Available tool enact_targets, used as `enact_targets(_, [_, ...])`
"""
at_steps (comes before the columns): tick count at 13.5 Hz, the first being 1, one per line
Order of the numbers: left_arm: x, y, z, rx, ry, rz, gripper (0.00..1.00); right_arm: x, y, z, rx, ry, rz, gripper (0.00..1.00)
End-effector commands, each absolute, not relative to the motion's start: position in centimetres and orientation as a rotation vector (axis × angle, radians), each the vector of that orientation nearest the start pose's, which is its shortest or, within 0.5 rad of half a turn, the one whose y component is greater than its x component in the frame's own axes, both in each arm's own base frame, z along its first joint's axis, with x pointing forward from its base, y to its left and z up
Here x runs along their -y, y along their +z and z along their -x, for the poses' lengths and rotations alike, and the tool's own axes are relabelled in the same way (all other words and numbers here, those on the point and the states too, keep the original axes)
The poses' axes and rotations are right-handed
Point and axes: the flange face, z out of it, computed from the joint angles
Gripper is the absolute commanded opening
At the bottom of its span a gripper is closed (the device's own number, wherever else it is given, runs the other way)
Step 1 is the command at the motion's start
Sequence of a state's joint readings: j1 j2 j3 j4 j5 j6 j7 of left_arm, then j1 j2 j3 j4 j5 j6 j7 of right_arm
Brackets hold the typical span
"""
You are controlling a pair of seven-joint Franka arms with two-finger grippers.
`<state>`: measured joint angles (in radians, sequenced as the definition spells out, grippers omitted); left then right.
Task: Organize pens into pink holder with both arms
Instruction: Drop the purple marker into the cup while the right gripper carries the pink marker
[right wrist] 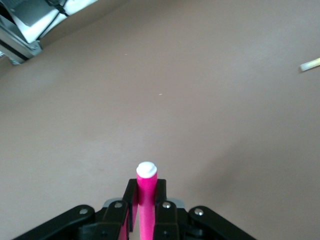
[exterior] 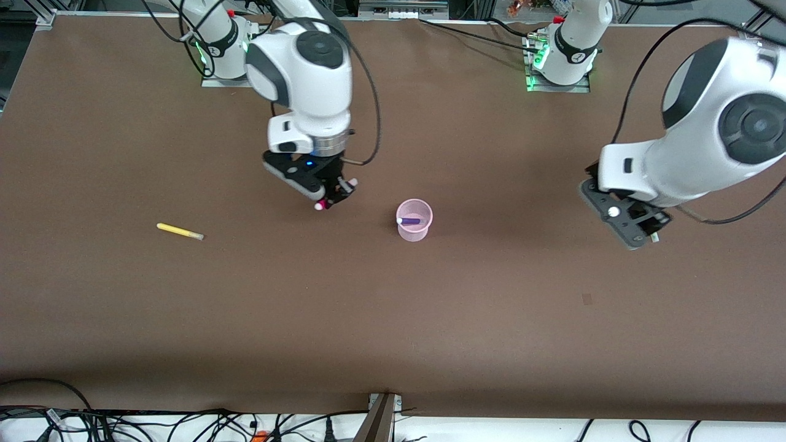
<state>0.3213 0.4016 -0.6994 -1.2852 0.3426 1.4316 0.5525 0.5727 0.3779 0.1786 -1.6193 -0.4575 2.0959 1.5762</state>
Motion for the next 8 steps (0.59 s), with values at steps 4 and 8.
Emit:
enact_targets(4, [8.6,62.4,-60.2,-0.888,0.178,2.801,1.0,-53.3,40.2,-49.9,-1.139,-0.732,2.789,0.0])
enact_targets(8, [7.8,63.5,-57.5,-0.538,0.163,2.919,1.0,-55.1,36.1,-49.8,-1.11,-0.861,2.832,0.0])
